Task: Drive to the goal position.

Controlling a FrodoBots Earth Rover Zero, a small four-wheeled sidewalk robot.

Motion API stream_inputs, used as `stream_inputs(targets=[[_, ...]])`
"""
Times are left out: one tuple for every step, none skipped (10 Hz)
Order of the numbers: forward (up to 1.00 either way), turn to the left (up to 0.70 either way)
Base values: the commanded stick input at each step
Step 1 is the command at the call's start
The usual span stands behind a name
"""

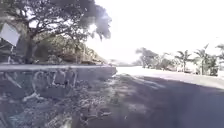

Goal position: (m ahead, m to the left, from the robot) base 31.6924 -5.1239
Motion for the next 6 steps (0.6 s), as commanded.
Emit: stream_inputs(targets=[[1.0, 0.0], [1.0, 0.0], [1.0, -0.06], [1.0, -0.17], [1.0, -0.25], [1.0, -0.14]])
